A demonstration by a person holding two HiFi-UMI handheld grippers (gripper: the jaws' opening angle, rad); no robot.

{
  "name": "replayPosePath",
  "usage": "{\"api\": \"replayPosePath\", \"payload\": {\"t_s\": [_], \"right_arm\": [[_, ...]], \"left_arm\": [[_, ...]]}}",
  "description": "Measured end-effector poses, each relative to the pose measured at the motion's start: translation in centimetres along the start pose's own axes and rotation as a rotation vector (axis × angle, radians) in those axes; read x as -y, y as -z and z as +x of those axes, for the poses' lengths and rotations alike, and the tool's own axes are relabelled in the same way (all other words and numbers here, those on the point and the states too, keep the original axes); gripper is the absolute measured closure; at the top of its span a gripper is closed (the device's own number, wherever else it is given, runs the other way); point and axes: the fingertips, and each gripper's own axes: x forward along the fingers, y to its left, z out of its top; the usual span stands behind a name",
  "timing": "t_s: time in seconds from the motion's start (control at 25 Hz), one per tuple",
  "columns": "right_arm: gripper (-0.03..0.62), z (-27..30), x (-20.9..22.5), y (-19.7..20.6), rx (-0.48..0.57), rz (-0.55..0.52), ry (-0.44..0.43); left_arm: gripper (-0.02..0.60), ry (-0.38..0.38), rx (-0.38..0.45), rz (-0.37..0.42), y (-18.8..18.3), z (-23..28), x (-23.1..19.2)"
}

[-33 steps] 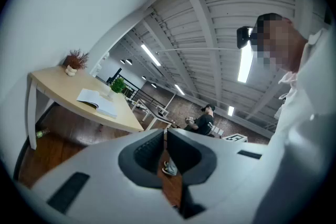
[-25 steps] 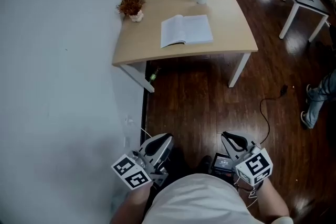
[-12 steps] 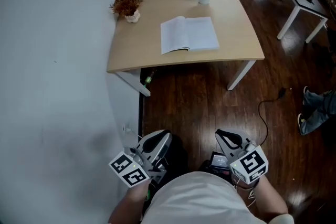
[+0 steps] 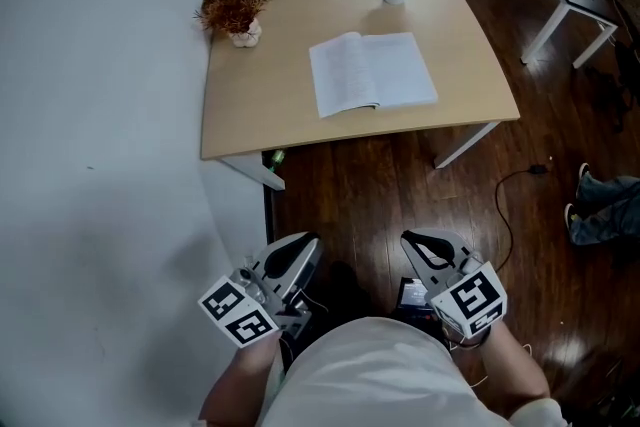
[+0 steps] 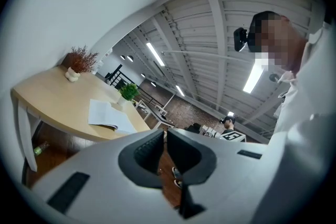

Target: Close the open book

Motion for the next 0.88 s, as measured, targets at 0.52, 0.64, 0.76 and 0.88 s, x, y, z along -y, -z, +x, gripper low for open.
{"api": "replayPosePath", "payload": {"t_s": [0.52,0.64,0.76,0.88], "right_arm": [[0.591,6.2,2.4,-2.2,-0.060,-0.049,0.023],[0.591,8.1,3.9,-2.3,-0.069,-0.103,0.011],[0.590,10.3,5.7,-2.4,-0.075,-0.169,-0.012],[0.569,12.4,7.9,-3.2,-0.081,-0.228,-0.048]], "left_arm": [[0.583,-0.020,-0.006,-0.035,-2.2,1.1,-5.9],[0.583,-0.040,-0.002,-0.032,-2.5,2.0,-7.2],[0.583,-0.088,0.020,-0.029,-3.4,3.3,-9.1],[0.554,-0.139,0.041,-0.033,-4.9,5.4,-10.9]]}}
